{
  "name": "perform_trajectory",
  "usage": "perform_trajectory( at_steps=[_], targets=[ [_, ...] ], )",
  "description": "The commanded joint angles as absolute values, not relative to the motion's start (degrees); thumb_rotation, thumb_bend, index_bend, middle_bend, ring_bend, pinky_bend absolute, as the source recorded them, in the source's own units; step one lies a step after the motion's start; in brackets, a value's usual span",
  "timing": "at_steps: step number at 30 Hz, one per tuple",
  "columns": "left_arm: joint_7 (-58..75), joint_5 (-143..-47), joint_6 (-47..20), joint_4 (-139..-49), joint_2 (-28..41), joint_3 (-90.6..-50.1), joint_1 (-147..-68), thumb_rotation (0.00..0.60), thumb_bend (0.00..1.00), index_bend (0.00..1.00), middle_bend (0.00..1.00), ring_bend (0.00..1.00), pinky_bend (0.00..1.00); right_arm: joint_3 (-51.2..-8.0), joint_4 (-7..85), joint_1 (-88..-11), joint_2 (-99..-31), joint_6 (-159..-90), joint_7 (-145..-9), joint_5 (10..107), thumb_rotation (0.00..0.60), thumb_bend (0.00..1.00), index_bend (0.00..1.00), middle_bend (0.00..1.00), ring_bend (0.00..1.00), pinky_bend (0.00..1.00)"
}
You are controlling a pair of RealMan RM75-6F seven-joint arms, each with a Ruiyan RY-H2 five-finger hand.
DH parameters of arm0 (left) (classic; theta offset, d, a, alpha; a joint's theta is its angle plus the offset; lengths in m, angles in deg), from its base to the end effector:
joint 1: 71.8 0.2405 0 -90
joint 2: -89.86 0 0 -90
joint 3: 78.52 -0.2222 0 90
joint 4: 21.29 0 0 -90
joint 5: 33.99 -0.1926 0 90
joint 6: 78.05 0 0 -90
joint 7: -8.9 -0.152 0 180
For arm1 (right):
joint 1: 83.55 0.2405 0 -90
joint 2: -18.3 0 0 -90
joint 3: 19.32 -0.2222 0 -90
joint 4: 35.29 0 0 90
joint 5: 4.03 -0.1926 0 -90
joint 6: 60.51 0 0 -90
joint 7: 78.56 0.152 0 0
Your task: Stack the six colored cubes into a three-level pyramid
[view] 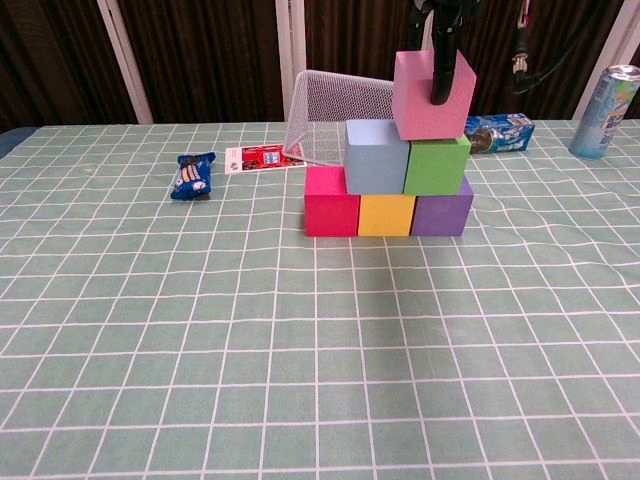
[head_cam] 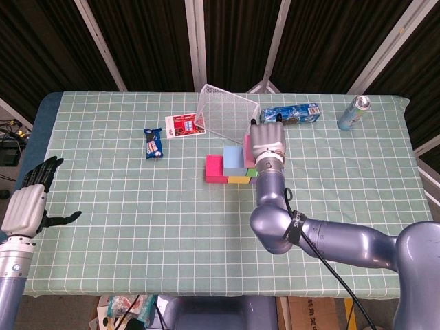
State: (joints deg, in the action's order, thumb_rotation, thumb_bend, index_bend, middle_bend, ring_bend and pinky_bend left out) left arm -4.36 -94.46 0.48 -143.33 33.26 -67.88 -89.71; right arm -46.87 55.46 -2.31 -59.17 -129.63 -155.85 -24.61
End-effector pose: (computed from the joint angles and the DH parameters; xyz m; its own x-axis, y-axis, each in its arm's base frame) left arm -0.1847 0.2378 0.1650 0.1761 0.0662 0.9821 0.9797 0.0854 -0.1814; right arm 0.0095 -0.4025 0.0792 0.6417 -0.3838 0.6640 -0.7198 -0.0025 0.6942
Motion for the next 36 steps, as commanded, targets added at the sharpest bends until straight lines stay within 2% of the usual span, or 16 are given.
perform_trajectory(
  at_steps=[1, 15, 25, 36],
  targets=[
    [-4.4, -94.5, 0.45, -143.35, 33.26, -67.91, -89.71, 0.6, 0.13, 0.0, 0.0, 0.0, 0.0, -46.87, 55.45, -2.38, -59.26, -129.62, -155.88, -24.58, 0.6, 0.24, 0.12, 0.43, 0.28, 0.0],
    [-4.61, -94.2, 0.28, -143.11, 33.11, -67.95, -89.79, 0.6, 0.13, 0.0, 0.0, 0.0, 0.0, -47.01, 54.45, -2.72, -60.14, -129.3, -155.6, -23.67, 0.6, 0.24, 0.12, 0.42, 0.28, 0.0],
    [-4.74, -93.84, 0.26, -143.09, 33.1, -67.88, -89.83, 0.6, 0.13, 0.0, 0.0, 0.0, 0.0, -46.83, 53.95, -2.86, -60.8, -129.22, -155.98, -23.67, 0.6, 0.24, 0.07, 0.4, 0.28, 0.0],
    [-4.76, -93.72, 0.22, -143.07, 33.1, -67.88, -89.84, 0.6, 0.13, 0.0, 0.0, 0.0, 0.0, -47.04, 53.8, -3.08, -61.11, -129.21, -156.42, -23.76, 0.6, 0.24, 0.0, 0.29, 0.24, 0.0]
  ],
)
